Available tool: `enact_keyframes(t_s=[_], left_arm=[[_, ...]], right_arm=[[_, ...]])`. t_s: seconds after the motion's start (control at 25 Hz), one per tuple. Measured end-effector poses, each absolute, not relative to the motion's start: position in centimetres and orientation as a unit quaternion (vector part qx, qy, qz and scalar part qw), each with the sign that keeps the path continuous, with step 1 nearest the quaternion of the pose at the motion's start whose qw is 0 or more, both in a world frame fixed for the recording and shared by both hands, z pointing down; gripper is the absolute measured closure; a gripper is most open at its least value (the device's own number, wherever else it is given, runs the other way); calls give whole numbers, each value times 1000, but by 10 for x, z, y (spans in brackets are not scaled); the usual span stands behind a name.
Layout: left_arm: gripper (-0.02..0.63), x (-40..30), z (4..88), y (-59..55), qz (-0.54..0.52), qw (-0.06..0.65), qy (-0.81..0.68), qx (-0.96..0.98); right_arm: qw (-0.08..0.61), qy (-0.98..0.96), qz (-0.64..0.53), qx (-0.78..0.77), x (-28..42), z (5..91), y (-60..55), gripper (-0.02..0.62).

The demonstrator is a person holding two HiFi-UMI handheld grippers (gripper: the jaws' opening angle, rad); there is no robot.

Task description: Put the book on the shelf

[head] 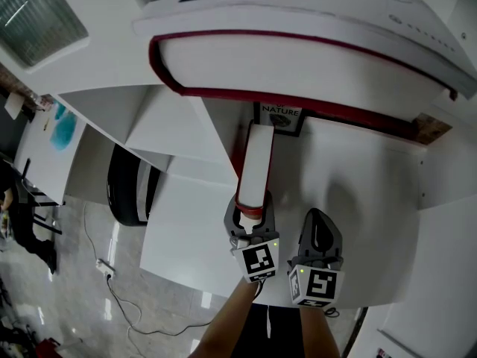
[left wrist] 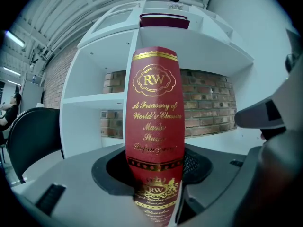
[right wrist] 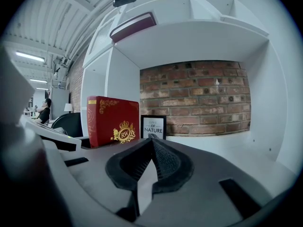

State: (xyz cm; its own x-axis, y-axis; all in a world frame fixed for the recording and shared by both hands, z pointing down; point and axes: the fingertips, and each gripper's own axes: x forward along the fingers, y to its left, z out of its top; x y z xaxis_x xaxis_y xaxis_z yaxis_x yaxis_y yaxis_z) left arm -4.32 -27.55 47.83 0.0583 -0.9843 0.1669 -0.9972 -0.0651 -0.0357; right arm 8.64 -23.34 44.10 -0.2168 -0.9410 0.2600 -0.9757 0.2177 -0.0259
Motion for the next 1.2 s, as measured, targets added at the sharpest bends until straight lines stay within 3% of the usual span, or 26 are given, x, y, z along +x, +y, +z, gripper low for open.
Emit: enact_keyframes(t_s=[1.2], left_arm=[[360,-39,479,-261,81,45,-684,724]], right_arm=[[92,-779,105,611,91,447,-227,580]])
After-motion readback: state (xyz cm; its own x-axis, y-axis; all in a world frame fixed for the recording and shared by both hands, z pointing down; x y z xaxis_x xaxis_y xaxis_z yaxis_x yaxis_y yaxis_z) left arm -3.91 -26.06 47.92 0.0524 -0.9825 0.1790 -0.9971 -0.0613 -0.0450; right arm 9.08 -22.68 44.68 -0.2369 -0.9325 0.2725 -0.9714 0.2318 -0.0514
